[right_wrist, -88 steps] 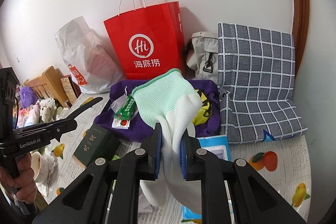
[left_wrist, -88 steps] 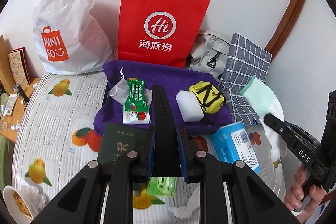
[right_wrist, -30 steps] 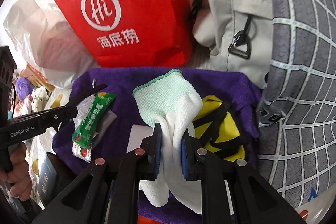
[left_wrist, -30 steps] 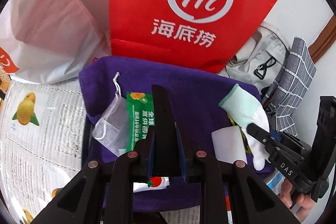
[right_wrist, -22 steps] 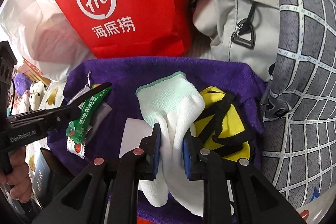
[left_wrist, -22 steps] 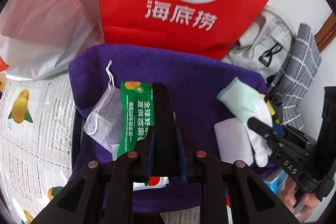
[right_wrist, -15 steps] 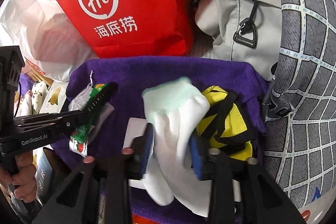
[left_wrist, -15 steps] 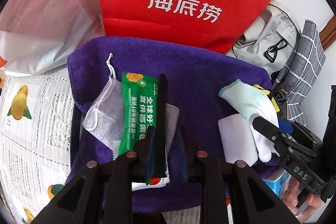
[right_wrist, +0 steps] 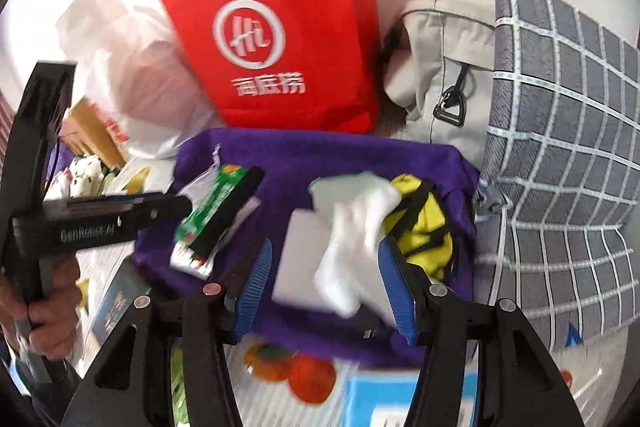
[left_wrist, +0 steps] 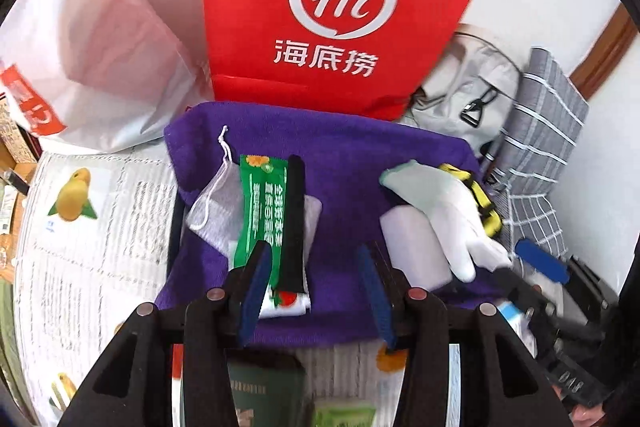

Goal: Organize soft objects
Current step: 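Withdraw both grippers from the towel toward the tissue and green tissue pack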

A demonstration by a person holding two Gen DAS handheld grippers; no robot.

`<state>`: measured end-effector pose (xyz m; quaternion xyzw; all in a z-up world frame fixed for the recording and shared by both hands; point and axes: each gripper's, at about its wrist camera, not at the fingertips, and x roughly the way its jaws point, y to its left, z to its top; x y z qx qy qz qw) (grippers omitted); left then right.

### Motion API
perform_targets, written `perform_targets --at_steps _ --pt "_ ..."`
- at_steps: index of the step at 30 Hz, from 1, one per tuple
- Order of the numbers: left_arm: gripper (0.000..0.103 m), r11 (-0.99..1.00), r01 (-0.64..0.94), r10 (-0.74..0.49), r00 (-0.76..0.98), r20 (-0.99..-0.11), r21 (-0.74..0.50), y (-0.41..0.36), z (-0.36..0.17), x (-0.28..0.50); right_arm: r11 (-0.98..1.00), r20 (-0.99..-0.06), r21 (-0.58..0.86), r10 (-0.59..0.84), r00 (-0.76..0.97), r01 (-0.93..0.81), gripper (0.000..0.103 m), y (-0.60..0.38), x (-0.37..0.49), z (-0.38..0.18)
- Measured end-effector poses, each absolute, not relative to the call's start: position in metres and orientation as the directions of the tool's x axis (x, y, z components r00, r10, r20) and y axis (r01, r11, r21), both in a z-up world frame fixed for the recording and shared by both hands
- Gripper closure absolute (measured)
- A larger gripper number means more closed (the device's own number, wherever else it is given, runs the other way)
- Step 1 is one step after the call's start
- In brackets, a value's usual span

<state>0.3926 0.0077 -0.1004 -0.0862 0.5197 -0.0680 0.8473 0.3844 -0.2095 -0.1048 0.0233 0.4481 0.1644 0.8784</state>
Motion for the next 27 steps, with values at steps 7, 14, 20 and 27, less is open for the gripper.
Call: perform_targets --at_steps 7,14,20,27 --pt "0.059 0.976 0.0 -0.19 0.49 -0.851 -0.218 0.019 -0.084 0.344 0.928 -0.755 0.224 0.359 0.549 -0.299 0.034 -0.199 0.312 -0.102" --pt "0.059 0.974 -0.02 -0.185 0.514 -0.838 -0.228 0.03 -0.079 0.287 0.899 -0.762 0.298 0.427 0.488 -0.321 0.034 -0.186 0.244 -0.122" --pt "0.059 0.972 -0.032 -0.183 0.518 -0.835 -0.233 0.038 -0.089 0.246 0.89 -0.778 0.278 0.429 0.458 -0.362 0.034 -0.163 0.2 -0.148" --pt "0.059 0.968 -0.008 -0.213 0.511 -0.833 -0.252 0.043 -0.107 0.214 0.881 -0.786 0.206 0.408 0.465 -0.425 0.034 -0.131 0.168 -0.176"
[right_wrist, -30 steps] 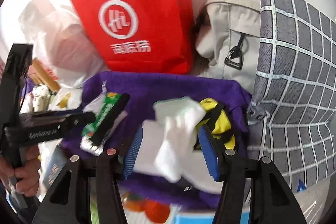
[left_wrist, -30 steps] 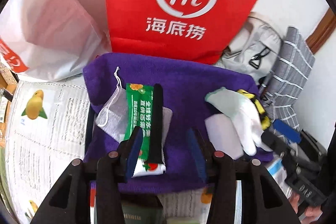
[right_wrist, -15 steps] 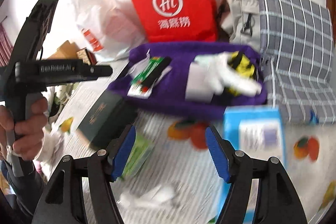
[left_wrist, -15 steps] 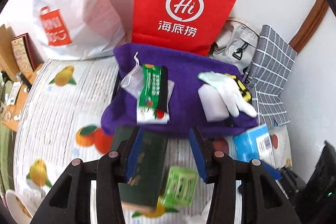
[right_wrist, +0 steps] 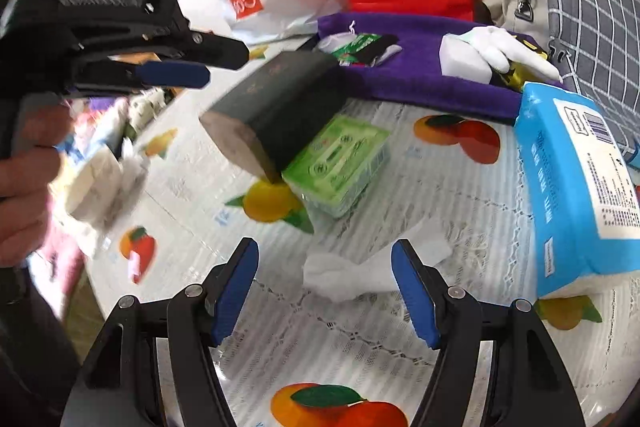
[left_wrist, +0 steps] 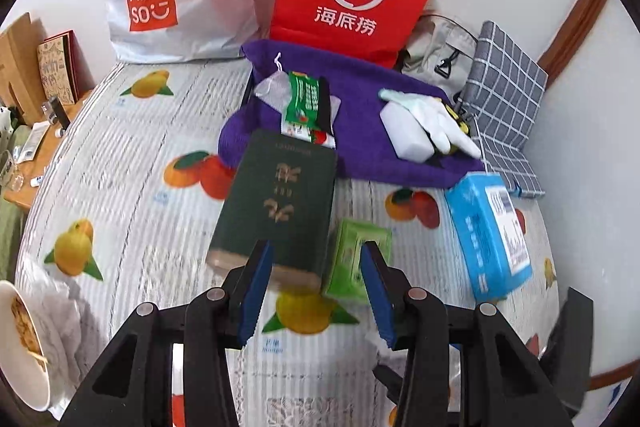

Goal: Organize soft objects
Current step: 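Withdraw both grippers from the towel toward the tissue and green tissue pack, then grasp the crumpled white tissue with the right gripper while the left gripper grasps the green tissue pack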

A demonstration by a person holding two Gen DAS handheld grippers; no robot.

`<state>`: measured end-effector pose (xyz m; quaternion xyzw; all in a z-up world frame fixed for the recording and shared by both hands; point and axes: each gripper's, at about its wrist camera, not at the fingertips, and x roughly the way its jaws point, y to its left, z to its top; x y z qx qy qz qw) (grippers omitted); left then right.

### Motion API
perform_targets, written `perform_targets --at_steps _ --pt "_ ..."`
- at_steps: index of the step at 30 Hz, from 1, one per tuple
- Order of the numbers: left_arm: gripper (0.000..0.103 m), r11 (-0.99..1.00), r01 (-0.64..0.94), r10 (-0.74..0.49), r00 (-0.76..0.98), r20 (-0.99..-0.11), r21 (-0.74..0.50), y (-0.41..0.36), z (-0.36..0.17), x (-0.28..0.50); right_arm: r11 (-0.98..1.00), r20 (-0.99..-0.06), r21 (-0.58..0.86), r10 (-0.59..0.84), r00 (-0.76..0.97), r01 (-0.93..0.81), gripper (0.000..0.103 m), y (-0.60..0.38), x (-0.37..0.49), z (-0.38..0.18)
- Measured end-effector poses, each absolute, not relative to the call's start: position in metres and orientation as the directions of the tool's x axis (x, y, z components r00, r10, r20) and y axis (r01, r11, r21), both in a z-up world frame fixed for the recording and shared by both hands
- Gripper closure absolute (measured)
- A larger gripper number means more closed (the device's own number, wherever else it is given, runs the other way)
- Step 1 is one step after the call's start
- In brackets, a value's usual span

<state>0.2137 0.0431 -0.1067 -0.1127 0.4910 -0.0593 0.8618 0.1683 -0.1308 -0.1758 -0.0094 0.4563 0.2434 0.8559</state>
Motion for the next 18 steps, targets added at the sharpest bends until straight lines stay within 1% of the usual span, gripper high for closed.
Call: perform_targets --at_steps 1,3,4,8,10,11,15,18 --pt "0.059 0.968 -0.001 -0.215 0.511 -0.832 -0.251 0.044 -0.109 0.209 0.886 -0.795 0.183 0.389 0.466 -0.426 0.036 -0.127 0.166 -0.18" --pt "0.059 0.971 0.003 -0.206 0.516 -0.832 -0.239 0.046 -0.112 0.203 0.898 -0.812 0.144 0.348 0.47 -0.416 0.043 -0.122 0.164 -0.19" --pt "0.059 0.974 0.002 -0.195 0.52 -0.831 -0.227 0.047 -0.113 0.201 0.902 -0.819 0.129 0.331 0.469 -0.412 0.045 -0.121 0.163 -0.195" --pt "0.059 0.978 -0.01 -0.173 0.526 -0.833 -0.209 0.054 -0.117 0.191 0.92 -0.8 0.012 0.244 0.548 -0.392 0.061 -0.115 0.154 -0.201" --pt "0.059 0.976 -0.008 -0.18 0.528 -0.83 -0.217 0.055 -0.117 0.187 0.925 -0.795 -0.005 0.227 0.563 -0.381 0.064 -0.116 0.153 -0.202" --pt "0.059 0.976 -0.002 -0.184 0.531 -0.827 -0.218 0.054 -0.117 0.185 0.927 -0.792 -0.006 0.224 0.567 -0.375 0.07 -0.117 0.152 -0.202" --pt "0.059 0.978 0.025 -0.189 0.541 -0.82 -0.208 0.047 -0.118 0.175 0.935 -0.782 0.045 0.252 0.57 -0.352 0.073 -0.128 0.15 -0.201" --pt "0.059 0.98 0.04 -0.187 0.529 -0.828 -0.196 0.039 -0.123 0.172 0.931 -0.776 0.094 0.29 0.56 -0.353 0.073 -0.137 0.143 -0.2"
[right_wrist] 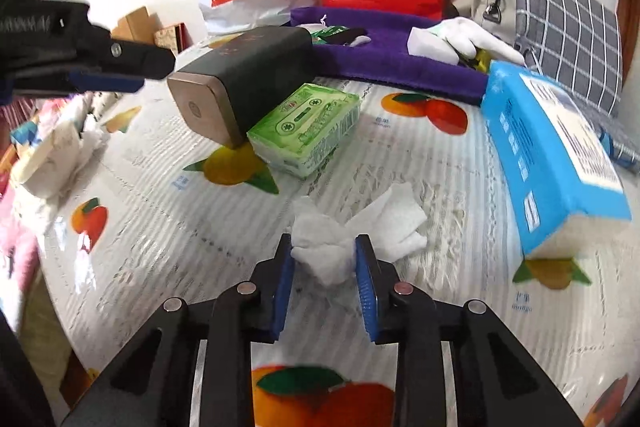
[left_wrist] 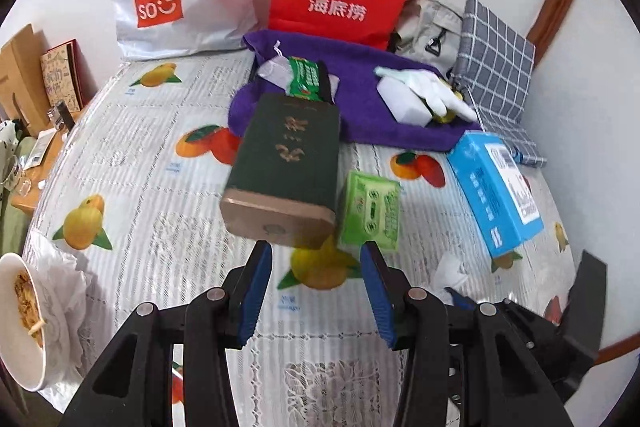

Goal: Organize soft objects
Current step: 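Grasp the crumpled white tissue with the right gripper while the left gripper grasps the green tissue pack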

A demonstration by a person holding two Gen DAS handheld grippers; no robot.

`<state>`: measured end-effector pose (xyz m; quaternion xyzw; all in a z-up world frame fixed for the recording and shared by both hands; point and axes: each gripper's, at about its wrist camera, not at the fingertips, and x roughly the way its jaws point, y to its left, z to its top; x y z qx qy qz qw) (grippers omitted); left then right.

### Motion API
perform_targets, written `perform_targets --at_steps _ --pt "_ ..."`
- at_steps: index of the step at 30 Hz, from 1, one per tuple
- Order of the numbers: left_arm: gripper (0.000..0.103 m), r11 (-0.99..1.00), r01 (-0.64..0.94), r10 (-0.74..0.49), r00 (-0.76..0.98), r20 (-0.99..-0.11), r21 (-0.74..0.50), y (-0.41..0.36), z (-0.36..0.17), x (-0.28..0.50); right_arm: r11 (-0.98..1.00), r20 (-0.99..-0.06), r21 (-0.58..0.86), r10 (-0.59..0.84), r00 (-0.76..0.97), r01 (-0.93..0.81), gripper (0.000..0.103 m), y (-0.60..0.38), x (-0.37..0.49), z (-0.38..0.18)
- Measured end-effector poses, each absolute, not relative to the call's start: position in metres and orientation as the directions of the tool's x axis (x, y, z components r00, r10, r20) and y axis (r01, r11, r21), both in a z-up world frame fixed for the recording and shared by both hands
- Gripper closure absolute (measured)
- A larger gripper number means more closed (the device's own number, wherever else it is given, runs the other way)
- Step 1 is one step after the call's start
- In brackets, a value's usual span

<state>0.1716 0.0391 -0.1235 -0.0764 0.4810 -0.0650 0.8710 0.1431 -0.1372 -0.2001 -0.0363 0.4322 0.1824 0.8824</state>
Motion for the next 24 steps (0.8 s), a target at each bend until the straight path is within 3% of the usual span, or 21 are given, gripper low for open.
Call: perform_targets --at_steps 6,10,16,24 --pt "0.058 0.983 0.068 -0.184 0.502 -0.845 -0.173 0.017 -0.137 0.168 0.941 -0.777 0.098 0.275 0.567 -0.323 0.073 -0.16 0.129 -0.198" --pt "0.045 0.982 0.095 -0.19 0.506 -0.841 -0.165 0.005 -0.142 0.167 0.951 -0.763 0.127 0.275 0.584 -0.282 0.073 -0.186 0.118 -0.197" --pt "0.044 0.97 0.129 -0.242 0.481 -0.843 -0.206 -0.014 -0.152 0.173 0.968 -0.751 0.096 0.223 0.621 -0.232 0.073 -0.218 0.105 -0.192" --pt "0.044 0.977 0.177 -0.189 0.489 -0.851 -0.115 -0.039 -0.161 0.188 0.981 -0.757 0.071 0.17 0.631 -0.18 0.073 -0.246 0.105 -0.203"
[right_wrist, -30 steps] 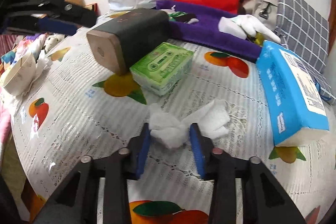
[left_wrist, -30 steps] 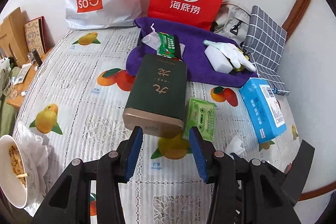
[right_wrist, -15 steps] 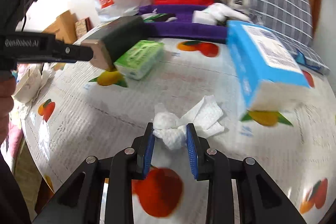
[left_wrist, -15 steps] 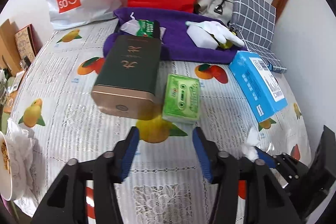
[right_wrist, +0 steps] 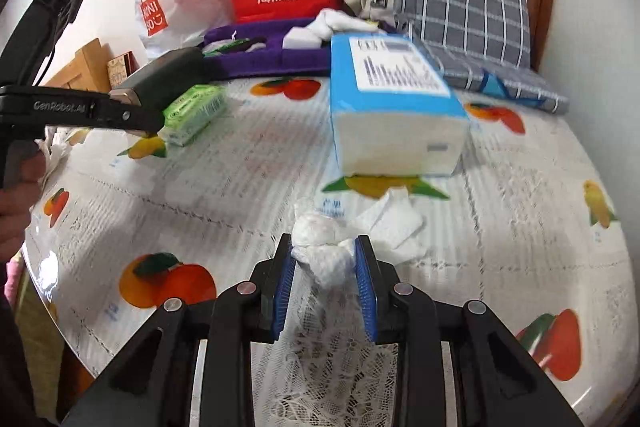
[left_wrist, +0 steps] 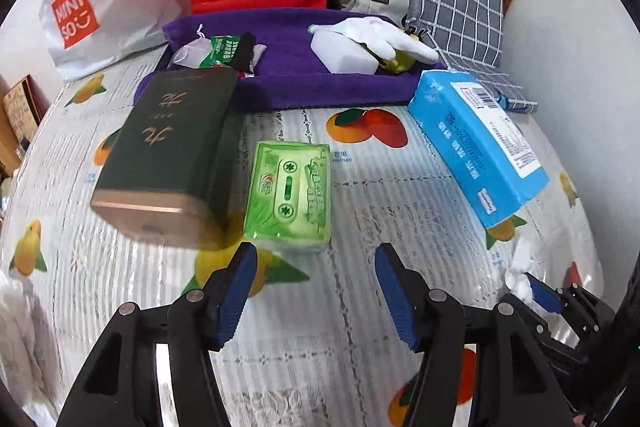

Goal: Organize soft objects
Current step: 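Grasp the crumpled white tissue with the right gripper while the left gripper grasps the green tissue pack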

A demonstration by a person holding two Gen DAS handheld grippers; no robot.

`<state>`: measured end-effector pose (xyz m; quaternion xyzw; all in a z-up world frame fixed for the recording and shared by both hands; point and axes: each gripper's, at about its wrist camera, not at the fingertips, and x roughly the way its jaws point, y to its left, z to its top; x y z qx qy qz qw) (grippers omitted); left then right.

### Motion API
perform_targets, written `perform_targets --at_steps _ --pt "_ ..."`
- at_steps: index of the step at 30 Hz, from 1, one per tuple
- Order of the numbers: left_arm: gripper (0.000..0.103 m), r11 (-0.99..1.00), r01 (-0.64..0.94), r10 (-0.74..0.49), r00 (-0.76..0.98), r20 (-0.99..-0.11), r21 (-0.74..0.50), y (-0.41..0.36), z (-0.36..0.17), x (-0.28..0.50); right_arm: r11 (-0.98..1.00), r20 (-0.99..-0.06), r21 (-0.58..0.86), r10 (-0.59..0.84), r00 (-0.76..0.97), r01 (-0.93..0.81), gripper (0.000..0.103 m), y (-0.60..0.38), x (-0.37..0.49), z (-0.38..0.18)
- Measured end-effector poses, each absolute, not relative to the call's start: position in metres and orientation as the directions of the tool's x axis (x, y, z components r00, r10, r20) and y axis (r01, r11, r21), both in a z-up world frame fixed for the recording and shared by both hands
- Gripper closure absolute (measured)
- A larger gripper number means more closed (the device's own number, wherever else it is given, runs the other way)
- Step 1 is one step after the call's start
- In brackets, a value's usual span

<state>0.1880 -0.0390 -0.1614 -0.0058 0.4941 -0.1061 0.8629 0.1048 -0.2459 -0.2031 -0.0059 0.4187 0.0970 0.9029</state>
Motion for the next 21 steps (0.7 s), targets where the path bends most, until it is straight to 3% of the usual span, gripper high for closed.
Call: perform_targets --at_steps 17,21 --pt "0.044 0.988 0.143 -0.024 0.493 -0.87 0.053 -0.053 -0.184 0.226 0.975 -0.725 0.099 0.207 0.657 -0.198 0.071 -0.248 0.106 -0.21" --pt "0.044 0.99 0.136 -0.029 0.495 -0.869 0.045 -0.054 -0.185 0.228 0.976 -0.73 0.095 0.202 0.653 -0.195 0.071 -0.247 0.107 -0.21"
